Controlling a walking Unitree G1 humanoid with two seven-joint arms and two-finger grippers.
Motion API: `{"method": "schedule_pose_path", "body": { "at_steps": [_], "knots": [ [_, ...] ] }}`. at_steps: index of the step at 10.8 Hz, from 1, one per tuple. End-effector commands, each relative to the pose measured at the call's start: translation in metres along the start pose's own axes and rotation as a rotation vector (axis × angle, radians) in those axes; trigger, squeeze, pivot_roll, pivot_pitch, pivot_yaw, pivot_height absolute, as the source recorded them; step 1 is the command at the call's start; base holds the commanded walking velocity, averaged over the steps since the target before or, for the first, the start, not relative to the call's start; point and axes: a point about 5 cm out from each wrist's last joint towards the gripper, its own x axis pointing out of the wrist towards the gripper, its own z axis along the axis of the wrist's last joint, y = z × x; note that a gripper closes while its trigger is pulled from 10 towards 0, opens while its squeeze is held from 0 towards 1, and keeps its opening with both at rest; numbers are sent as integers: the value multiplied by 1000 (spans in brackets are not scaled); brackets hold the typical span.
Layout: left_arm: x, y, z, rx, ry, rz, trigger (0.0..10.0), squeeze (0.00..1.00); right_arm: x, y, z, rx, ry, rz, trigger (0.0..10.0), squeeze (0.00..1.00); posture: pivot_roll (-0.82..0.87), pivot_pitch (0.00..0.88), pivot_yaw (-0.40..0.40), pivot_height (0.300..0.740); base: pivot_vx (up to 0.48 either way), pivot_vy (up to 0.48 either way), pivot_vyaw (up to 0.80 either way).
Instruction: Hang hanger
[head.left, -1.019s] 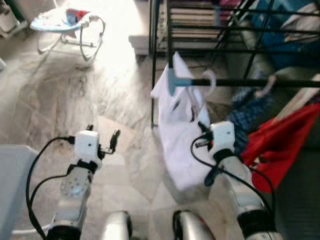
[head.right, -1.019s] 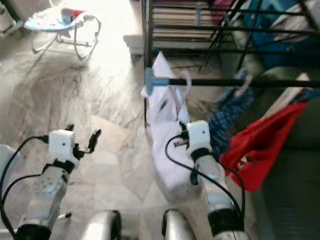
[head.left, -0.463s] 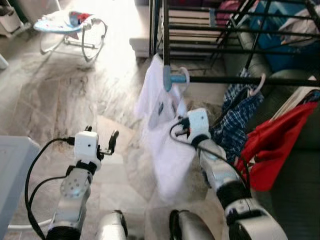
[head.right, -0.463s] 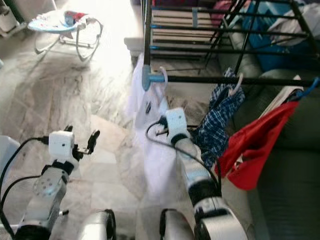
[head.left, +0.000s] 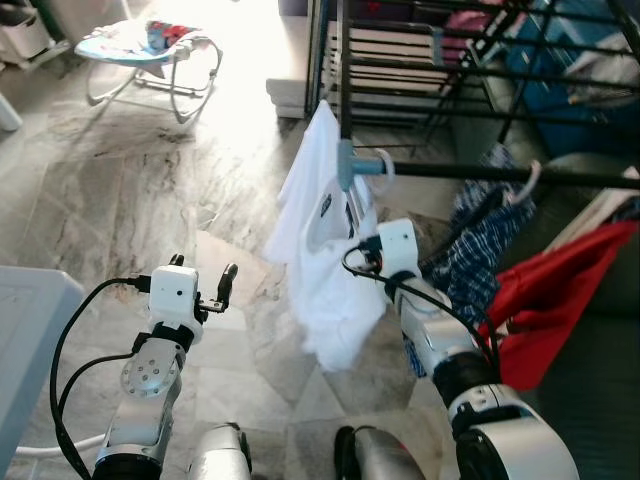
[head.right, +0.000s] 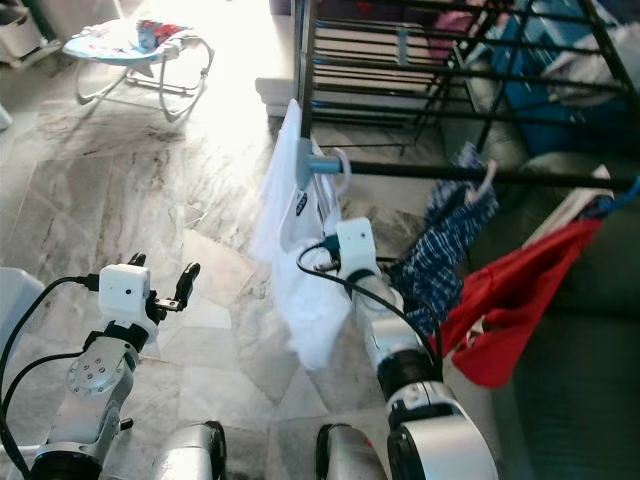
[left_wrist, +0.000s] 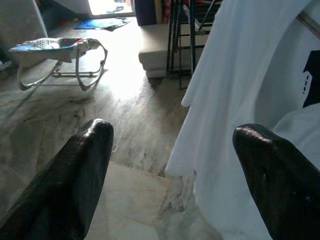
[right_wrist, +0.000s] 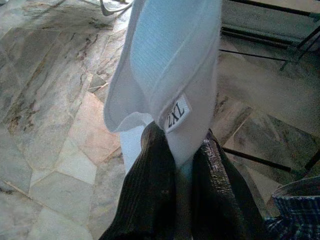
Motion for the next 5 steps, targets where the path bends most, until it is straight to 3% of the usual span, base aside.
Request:
{"method": "schedule_pose_path", "body": {
  "at_steps": [1, 3, 4, 5],
  "knots": [
    [0, -3, -1, -1, 9, -4, 10000, 0, -12, -3, -47, 54, 206, -15, 10000, 0, -1, 154, -66, 740, 0, 0, 0],
    [-1, -3, -2, -2, 14, -1, 10000, 0, -17, -8, -56, 73, 220, -36, 10000, 0, -3, 155, -67, 740, 0, 0, 0],
    [0, -4, -2, -4, 13, 0, 10000, 0, -17, -10, -52, 110, 184, -48, 10000, 1000, -4, 154, -68, 740, 0, 0, 0],
    [0, -4, -2, -4, 13, 1, 10000, 0, -16, -10, -47, 136, 151, -42, 10000, 1000, -4, 154, -68, 740, 0, 0, 0]
  ]
}}
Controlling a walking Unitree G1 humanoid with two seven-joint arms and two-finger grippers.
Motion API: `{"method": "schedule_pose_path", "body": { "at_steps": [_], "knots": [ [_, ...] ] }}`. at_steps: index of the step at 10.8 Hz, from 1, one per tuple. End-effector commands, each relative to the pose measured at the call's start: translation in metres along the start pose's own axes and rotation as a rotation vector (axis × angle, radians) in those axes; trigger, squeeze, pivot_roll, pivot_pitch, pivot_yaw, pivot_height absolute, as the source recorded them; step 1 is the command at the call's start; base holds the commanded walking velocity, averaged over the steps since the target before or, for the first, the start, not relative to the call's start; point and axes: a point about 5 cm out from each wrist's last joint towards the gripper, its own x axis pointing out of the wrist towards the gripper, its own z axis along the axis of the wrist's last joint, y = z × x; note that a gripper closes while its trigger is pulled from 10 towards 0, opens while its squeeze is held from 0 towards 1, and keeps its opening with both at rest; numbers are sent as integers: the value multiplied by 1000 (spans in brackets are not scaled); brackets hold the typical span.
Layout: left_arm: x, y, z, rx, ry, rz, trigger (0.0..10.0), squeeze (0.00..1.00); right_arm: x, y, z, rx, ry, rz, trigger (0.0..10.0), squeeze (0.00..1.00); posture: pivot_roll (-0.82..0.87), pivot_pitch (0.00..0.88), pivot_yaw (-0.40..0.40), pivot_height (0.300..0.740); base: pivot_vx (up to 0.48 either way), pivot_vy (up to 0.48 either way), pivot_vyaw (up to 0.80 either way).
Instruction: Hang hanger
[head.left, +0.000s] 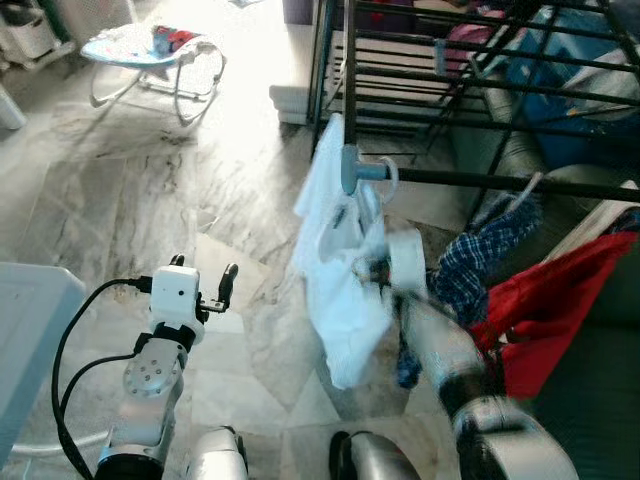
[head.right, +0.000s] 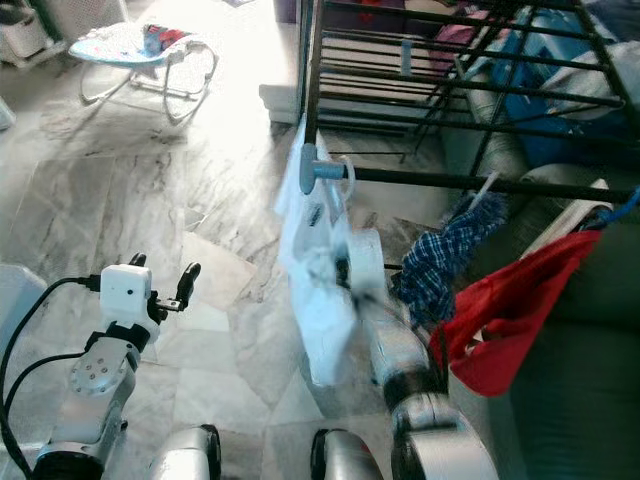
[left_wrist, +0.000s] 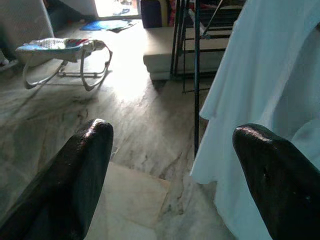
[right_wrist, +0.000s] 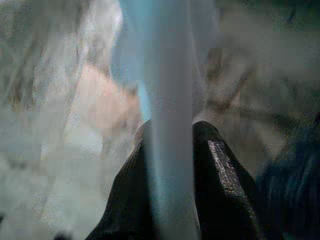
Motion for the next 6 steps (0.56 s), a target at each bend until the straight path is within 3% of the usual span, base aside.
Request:
{"method": "schedule_pose_path", "body": {
  "at_steps": [1, 3, 6],
  "knots": [
    [0, -3, -1, 4, 11, -9, 10000, 0, 0, -4, 5, 15, -16, -5, 10000, 1000, -4, 154, -68, 740, 0, 0, 0],
    [-2, -2, -6, 29, 44, -17, 10000, 0, -6, 2, 18, -45, -151, 71, 10000, 1000, -5, 156, -71, 740, 0, 0, 0],
    [-8, 0, -11, 41, 71, -22, 10000, 0, -40, 1, 21, -76, -316, 204, 10000, 1000, -9, 155, -70, 740, 0, 0, 0]
  ]
}}
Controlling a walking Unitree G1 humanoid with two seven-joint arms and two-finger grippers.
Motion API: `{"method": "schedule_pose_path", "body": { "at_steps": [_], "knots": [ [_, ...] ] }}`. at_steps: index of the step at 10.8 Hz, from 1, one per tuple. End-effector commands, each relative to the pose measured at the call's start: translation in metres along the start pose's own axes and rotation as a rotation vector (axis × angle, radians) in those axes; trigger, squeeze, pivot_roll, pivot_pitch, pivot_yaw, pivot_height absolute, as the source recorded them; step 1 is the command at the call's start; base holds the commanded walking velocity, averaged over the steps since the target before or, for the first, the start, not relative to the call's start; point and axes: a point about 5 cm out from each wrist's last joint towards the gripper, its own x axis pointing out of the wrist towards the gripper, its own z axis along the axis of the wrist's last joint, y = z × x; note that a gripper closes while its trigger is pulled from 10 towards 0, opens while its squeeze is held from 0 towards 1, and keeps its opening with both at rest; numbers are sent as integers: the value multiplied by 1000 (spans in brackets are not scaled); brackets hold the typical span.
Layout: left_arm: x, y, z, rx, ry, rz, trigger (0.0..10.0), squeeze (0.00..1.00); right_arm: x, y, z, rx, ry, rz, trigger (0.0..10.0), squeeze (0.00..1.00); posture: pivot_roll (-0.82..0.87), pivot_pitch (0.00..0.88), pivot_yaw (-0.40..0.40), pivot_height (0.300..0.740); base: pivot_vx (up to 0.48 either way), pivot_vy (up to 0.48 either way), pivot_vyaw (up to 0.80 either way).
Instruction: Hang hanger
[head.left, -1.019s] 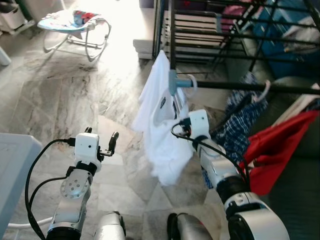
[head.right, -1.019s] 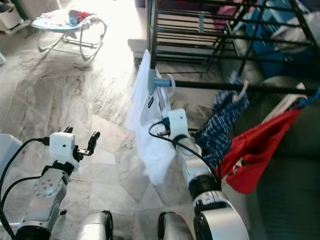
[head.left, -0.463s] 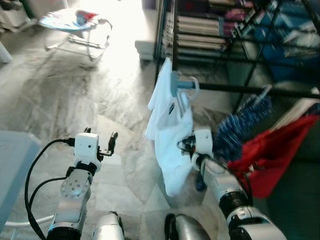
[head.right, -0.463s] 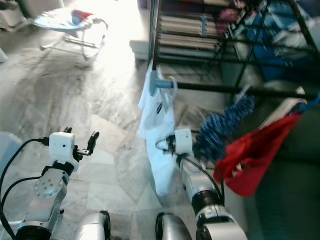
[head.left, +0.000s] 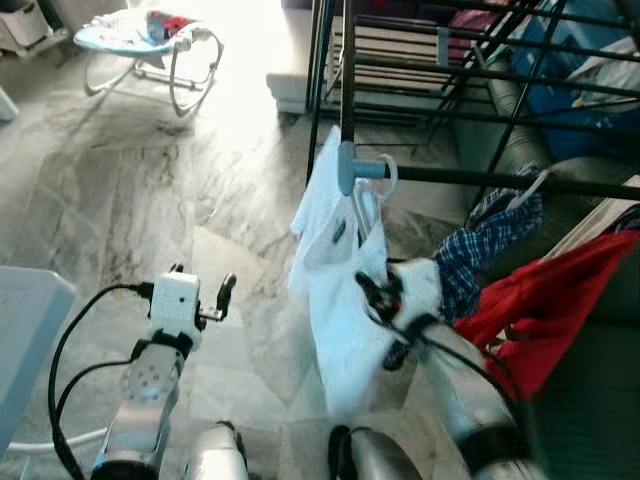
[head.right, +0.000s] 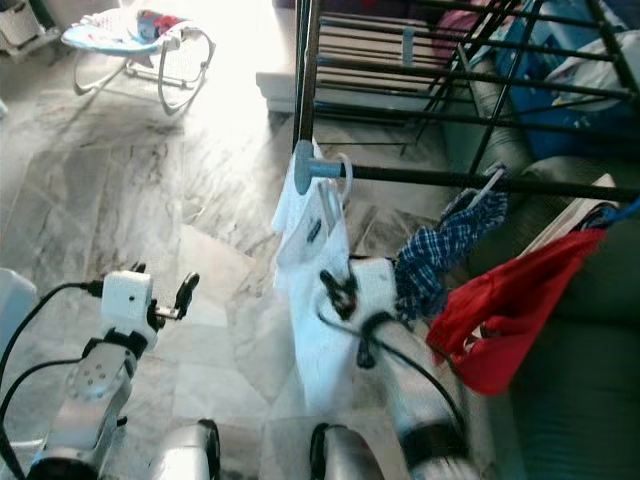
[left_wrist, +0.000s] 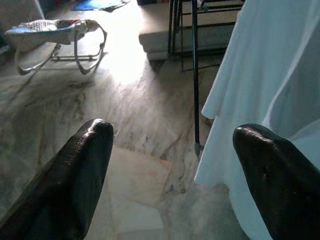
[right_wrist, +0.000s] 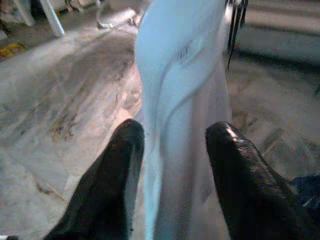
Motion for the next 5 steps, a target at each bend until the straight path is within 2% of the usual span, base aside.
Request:
{"method": "schedule_pose_path", "body": {
  "at_steps": [1, 2, 4, 5],
  "knots": [
    [-2, -2, -3, 11, 19, -7, 10000, 0, -6, -2, 5, -34, -19, 7, 10000, 1000, -16, 144, -78, 740, 0, 0, 0],
    [-3, -2, -4, 28, 20, -6, 10000, 0, -26, -10, 1, -47, -8, -20, 10000, 1000, -12, 140, -87, 740, 0, 0, 0],
    [-9, -1, -8, 20, 32, 15, 10000, 0, -54, -13, 0, -32, -25, -24, 10000, 1000, -16, 138, -89, 740, 0, 0, 0],
    [-11, -3, -9, 29, 32, 10, 10000, 0, -60, -12, 2, -28, -34, -5, 10000, 1000, -17, 138, -88, 740, 0, 0, 0]
  ]
}}
